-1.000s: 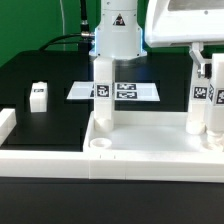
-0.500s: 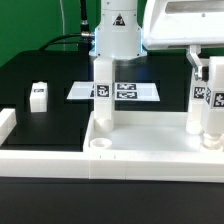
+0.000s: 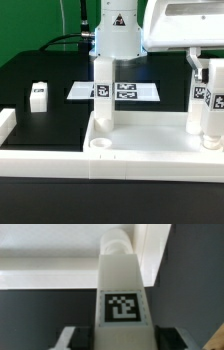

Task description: Assemble desk

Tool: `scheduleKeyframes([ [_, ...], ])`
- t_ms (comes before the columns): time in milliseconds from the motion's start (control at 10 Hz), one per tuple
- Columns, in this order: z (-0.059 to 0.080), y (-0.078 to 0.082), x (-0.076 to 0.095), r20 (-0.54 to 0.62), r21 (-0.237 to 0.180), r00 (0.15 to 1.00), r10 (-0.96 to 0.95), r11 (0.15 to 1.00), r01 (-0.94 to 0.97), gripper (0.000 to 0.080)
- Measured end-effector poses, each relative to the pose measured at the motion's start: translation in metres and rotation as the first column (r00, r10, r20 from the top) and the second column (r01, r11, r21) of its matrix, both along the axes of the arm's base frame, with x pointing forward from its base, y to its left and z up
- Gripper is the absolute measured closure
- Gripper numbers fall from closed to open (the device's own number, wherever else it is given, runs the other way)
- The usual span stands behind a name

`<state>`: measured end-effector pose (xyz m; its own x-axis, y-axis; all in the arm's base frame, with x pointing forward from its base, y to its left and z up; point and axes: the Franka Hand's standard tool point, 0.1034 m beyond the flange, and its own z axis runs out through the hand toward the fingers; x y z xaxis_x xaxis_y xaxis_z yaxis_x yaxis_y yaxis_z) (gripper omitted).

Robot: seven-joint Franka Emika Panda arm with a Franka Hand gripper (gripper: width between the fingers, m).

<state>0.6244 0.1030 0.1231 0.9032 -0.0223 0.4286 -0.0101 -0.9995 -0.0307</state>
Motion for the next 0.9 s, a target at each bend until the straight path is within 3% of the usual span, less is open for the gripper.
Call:
scheduleKeyframes([
  [900,-0.013,0.000,-0.003,-0.013,-0.007,1.000,0.002,1.000,-0.002,0.0511],
])
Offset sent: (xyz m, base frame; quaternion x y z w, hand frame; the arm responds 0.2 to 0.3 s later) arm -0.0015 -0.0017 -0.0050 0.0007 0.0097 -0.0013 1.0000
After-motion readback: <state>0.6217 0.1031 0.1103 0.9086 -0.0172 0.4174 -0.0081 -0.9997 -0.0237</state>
